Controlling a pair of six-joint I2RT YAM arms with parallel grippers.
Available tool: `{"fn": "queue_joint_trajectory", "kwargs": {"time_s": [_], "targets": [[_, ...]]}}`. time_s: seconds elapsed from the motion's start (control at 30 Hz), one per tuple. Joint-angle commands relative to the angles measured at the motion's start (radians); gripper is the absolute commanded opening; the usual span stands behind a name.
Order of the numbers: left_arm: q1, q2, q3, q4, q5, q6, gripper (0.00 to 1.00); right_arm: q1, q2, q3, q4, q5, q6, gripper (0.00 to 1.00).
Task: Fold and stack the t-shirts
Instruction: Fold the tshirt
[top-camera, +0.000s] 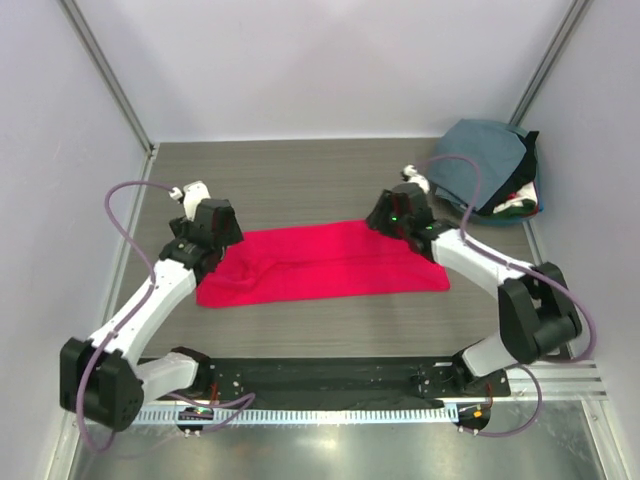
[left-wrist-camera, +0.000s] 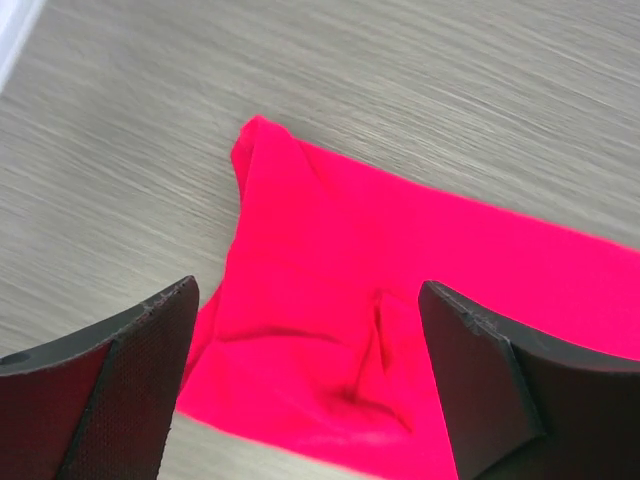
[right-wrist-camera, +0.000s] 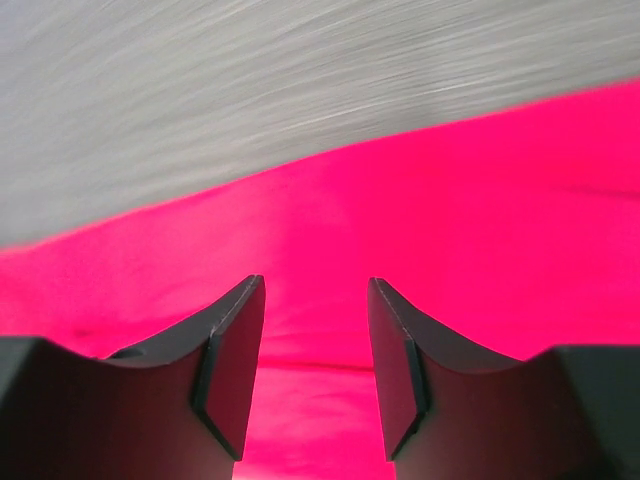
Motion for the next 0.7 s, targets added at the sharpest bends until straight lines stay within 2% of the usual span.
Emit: {"fn": "queue_joint_trajectory", "kwargs": {"time_s": [0.0, 0.03, 0.1, 0.17, 0.27, 0.43, 0.57, 0.67], "targets": [[0.069, 0.083, 0.0, 0.158, 0.126, -0.05, 0.87, 0.096, 0.109, 0.111, 0.117, -0.169, 0.034, 0.49], [0.086, 0.114, 0.01, 0.17, 0.134, -0.051, 0.86, 0.134, 0.138, 0.134, 0.128, -0.191, 0.034, 0.48], [0.154, 0.193, 0.031, 0.204, 0.189, -0.061, 0.77, 0.177, 0.223, 0.2, 0.154, -0.233, 0.035, 0.48], [0.229, 0.239, 0.04, 0.235, 0.282, -0.076, 0.69, 0.225, 0.307, 0.261, 0.184, -0.277, 0.041, 0.46], [0.29, 0.336, 0.06, 0.299, 0.355, -0.093, 0.61, 0.274, 0.398, 0.365, 0.212, -0.341, 0.052, 0.45], [0.295, 0.517, 0.154, 0.291, 0.373, -0.071, 0.57, 0.338, 0.583, 0.522, 0.191, -0.352, 0.057, 0.42], [0.31, 0.565, 0.162, 0.288, 0.341, -0.084, 0.54, 0.343, 0.7, 0.626, 0.234, -0.409, 0.127, 0.39], [0.359, 0.565, 0.139, 0.259, 0.298, -0.165, 0.52, 0.343, 0.772, 0.671, 0.231, -0.377, 0.144, 0.37]]}}
